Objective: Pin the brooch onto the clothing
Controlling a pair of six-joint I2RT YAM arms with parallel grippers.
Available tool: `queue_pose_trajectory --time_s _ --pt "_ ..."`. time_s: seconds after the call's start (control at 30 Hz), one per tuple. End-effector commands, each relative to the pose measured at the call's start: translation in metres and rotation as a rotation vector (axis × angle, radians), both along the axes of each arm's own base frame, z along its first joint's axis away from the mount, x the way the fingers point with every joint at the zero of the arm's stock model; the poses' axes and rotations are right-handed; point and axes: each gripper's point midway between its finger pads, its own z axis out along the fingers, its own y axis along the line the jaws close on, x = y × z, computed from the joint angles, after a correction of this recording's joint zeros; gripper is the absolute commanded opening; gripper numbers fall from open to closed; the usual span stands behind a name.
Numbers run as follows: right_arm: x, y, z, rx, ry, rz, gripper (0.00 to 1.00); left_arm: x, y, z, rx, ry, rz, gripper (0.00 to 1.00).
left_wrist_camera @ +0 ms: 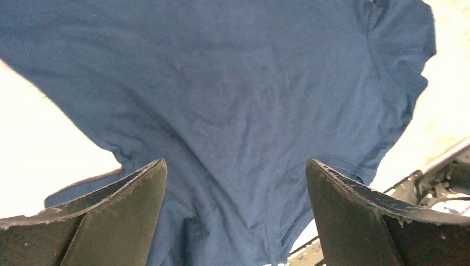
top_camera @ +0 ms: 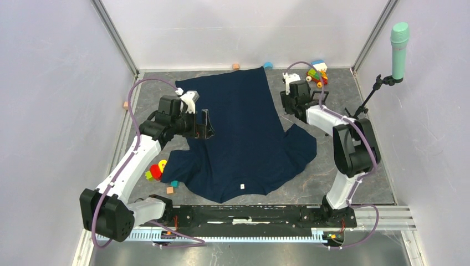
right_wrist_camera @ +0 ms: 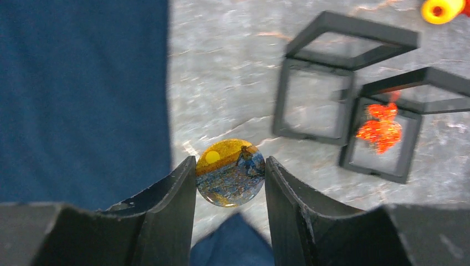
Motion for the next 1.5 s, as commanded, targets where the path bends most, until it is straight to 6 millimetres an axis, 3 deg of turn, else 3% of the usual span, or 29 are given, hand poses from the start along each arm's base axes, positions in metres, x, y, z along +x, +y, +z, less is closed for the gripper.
queue_pose_trajectory --time_s 0.0,0.2,0.4,0.6,0.73,0.93,1.13,1.47 --pt "-0.021 0.048 0.039 0.084 -0.136 0.165 0.34 -0.001 -0.03 0.018 -0.164 -0.014 -0.085 1.0" --pt "-0.089 0.108 0.049 0.171 -0.197 0.39 0.34 -0.013 -0.065 0.03 -0.445 0.013 -0.078 0.98" --pt "-0.17 0.164 0.041 0.253 -0.231 0.654 0.34 -0.031 -0.081 0.015 -0.581 0.078 -0.049 0.98" --pt "-0.222 0.193 0.039 0.277 -0.253 0.778 0.34 -0.061 -0.114 -0.004 -0.613 0.151 -0.132 0.99" --pt "-0.25 0.209 0.048 0.298 -0.28 0.838 0.34 -0.07 -0.124 -0.017 -0.605 0.188 -0.142 0.96" --pt "-0.267 0.218 0.056 0.291 -0.306 0.857 0.34 -0.094 -0.142 -0.031 -0.58 0.236 -0.197 0.82" --pt "-0.276 0.225 0.058 0.285 -0.312 0.87 0.33 -0.104 -0.142 -0.043 -0.583 0.268 -0.181 0.52" --pt "-0.285 0.238 0.06 0.279 -0.303 0.904 0.33 -0.102 -0.14 -0.045 -0.587 0.26 -0.154 0.38"
